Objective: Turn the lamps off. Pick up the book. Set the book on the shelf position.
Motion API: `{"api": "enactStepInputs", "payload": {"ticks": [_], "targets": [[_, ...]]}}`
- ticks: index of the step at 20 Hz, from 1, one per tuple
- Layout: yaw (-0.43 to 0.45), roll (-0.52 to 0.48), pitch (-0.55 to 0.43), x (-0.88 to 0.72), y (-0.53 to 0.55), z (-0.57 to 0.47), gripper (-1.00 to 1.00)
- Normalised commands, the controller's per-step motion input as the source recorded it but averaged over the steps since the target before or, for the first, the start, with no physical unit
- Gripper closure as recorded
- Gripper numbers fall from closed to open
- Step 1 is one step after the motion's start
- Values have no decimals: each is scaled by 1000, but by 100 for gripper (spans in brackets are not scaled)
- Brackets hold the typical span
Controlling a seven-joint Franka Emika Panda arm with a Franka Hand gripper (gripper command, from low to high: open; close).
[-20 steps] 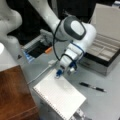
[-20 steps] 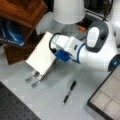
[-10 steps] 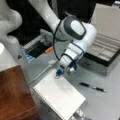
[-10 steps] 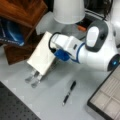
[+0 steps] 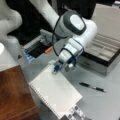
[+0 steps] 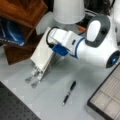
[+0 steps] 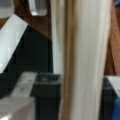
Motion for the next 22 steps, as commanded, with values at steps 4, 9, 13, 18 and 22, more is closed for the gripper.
{"api": "enactStepInputs", "payload": {"ticks": [4, 9, 13, 18, 22], "targets": [[-132, -210, 145, 297, 52, 276, 100], [-183, -291, 224, 299, 183, 356, 100], [-254, -272, 201, 385, 366, 417, 100], [-348, -188, 166, 461, 375, 323, 100], [-356, -159, 182, 441, 267, 278, 100]]}}
